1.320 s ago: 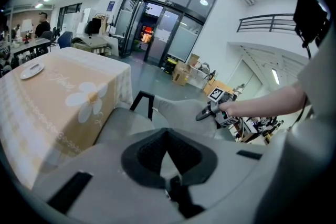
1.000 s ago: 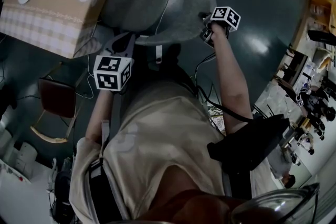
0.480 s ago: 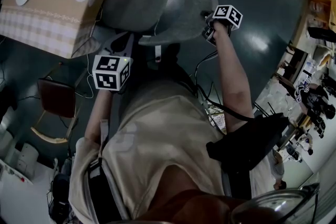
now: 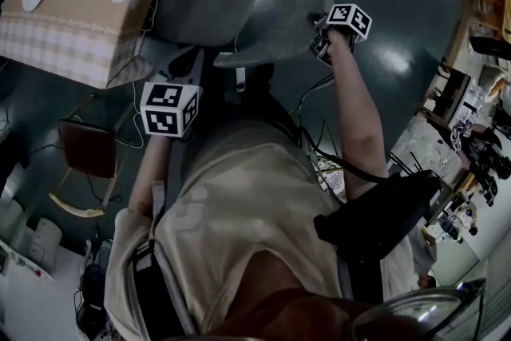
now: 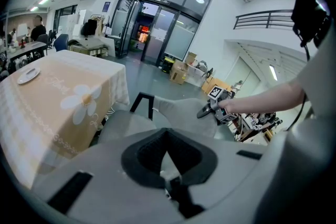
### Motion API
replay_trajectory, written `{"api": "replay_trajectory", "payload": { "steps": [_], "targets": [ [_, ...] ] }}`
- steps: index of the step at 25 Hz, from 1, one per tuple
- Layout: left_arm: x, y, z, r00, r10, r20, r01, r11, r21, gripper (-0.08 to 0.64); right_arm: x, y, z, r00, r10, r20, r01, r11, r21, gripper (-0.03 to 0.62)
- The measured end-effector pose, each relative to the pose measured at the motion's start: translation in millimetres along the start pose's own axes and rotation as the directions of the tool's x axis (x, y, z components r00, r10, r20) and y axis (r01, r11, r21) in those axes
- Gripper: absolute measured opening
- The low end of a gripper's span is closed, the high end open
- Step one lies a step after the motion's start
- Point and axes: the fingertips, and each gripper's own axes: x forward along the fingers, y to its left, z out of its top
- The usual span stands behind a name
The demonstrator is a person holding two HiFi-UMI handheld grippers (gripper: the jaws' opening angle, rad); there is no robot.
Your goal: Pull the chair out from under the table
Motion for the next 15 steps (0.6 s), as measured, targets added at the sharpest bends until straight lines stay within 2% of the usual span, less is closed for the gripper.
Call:
{"api": "replay_trajectory", "payload": {
  "steps": [15],
  "targets": [
    [3,-8,2,1.0,-0.01,-0.013,0.011,1.0,0.023,0.008,-8,-19,4,1.0,0.001,0.0,-0.001,1.0,0.008,0.1]
  ]
}}
